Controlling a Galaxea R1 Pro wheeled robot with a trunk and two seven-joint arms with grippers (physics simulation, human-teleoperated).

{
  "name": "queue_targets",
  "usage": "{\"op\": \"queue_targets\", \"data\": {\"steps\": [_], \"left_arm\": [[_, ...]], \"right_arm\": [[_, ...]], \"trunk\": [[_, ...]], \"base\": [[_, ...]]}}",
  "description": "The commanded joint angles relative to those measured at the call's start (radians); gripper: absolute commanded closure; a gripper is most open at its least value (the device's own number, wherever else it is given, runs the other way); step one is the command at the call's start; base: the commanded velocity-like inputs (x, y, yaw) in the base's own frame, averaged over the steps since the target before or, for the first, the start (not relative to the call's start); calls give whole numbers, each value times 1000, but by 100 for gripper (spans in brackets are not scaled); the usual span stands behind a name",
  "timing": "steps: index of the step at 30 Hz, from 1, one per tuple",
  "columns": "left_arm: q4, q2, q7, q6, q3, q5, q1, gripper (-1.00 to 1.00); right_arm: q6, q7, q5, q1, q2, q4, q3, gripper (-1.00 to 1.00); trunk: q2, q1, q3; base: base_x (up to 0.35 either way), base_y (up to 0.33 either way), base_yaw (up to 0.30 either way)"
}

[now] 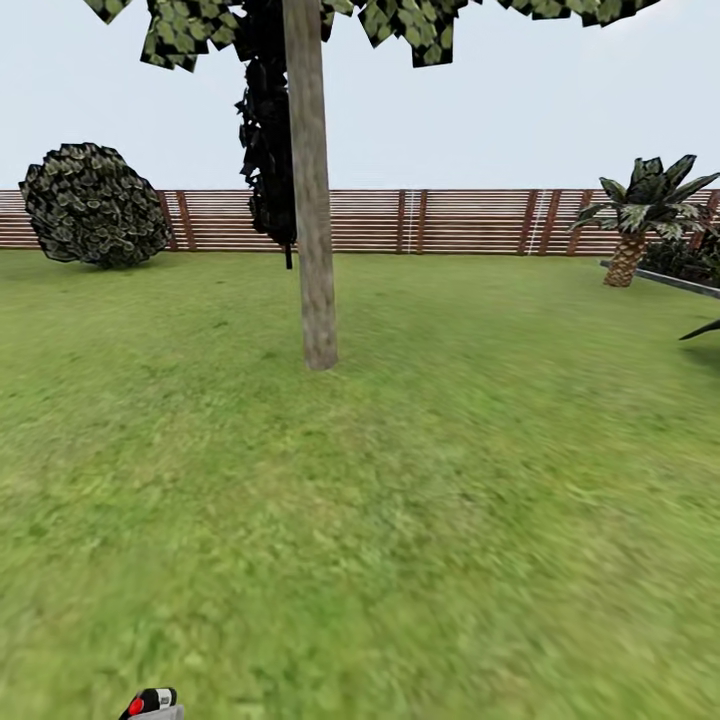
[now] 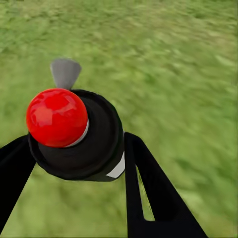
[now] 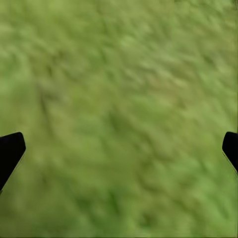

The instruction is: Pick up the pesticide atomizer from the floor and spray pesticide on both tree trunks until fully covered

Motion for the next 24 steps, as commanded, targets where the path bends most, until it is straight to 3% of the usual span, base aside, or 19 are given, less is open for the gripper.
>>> {"op": "queue_targets", "data": {"steps": [1,10,17,24], "left_arm": [[0,0,-1,-3,-3,8,0,100],[0,-2,-1,-3,-5,2,-1,100],[1,-1,-1,-3,-5,3,0,100],[1,-2,-1,-3,-8,2,-1,100]], "right_arm": [[0,-10,7,-1,0,1,5,-100],[-3,-12,7,-1,-6,-25,2,-100],[-2,-11,7,1,-19,-301,-2,-100],[-2,-16,5,1,-18,-295,-3,-100]], "trunk": [[0,0,-1],[0,0,-1],[0,0,-1],[0,0,-1]], "base": [[341,0,0],[341,0,0],[341,0,0],[341,0,3]]}}
